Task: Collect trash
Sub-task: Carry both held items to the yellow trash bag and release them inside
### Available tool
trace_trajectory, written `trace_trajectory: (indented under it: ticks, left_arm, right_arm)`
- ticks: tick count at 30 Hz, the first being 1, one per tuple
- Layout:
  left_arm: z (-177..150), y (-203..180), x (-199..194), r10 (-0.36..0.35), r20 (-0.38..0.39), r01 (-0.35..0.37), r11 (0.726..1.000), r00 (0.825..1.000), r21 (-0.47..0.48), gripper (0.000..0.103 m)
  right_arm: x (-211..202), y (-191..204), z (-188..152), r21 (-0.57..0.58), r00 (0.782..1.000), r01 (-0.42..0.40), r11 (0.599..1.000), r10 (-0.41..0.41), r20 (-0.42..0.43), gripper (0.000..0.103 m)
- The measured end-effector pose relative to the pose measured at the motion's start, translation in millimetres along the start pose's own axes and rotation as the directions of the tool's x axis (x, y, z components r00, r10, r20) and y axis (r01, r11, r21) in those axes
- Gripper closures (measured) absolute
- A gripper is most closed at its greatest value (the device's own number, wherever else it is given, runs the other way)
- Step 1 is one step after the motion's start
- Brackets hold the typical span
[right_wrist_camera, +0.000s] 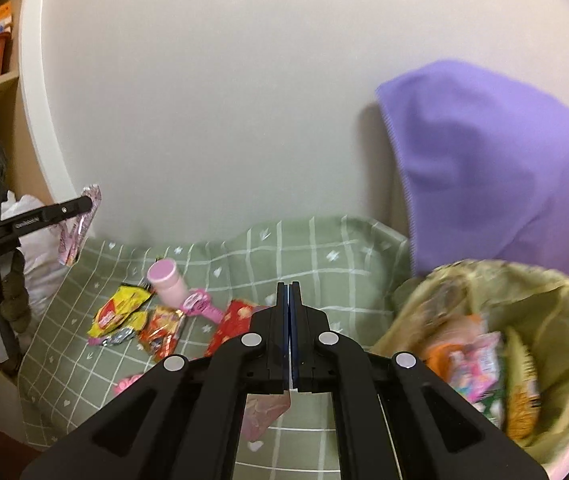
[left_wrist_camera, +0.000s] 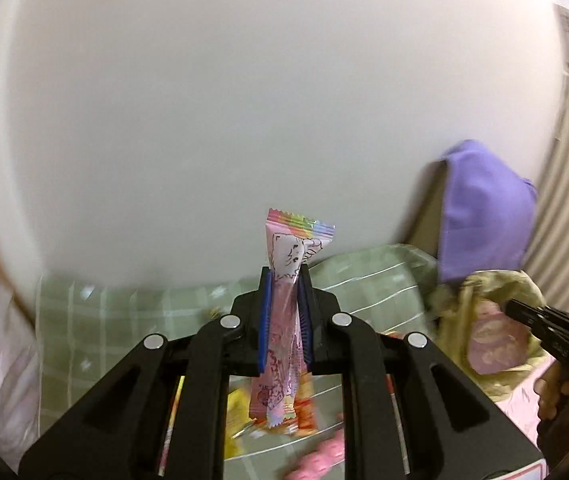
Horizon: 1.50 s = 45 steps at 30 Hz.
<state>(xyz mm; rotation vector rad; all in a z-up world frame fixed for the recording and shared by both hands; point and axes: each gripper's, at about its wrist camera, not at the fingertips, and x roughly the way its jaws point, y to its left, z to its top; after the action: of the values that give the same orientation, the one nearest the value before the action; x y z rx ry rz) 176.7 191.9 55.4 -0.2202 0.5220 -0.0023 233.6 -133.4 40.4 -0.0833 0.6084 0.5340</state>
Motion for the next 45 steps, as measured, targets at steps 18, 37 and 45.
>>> trace_trajectory:
  ticks: [18,37,45]
  left_arm:
    - [24.1,-171.2,19.9,-0.412,-0.044,0.409,0.878,0.910,0.249,0.091]
    - [-9.6,-287.4,104.7,-0.629,-0.338,0.706,0.681,0.700,0.195,0.091]
    - [-6.8,-318.1,162.5,-0.591,-0.429,0.709,0.678,0.683,0.195,0.091]
  right_arm:
    - [-110.1,-89.9,-5.0,0.134,0.945,0.272,0.953,-0.291,0.147,0.099]
    - [-117.7,-148.9,-16.5,0.287,0.904,0.385,0.877,-0.421,0.074,0.099]
    - [-93.3,-162.2,-31.4,0.342,0.909,0.382,0.858,-0.416,0.030,0.099]
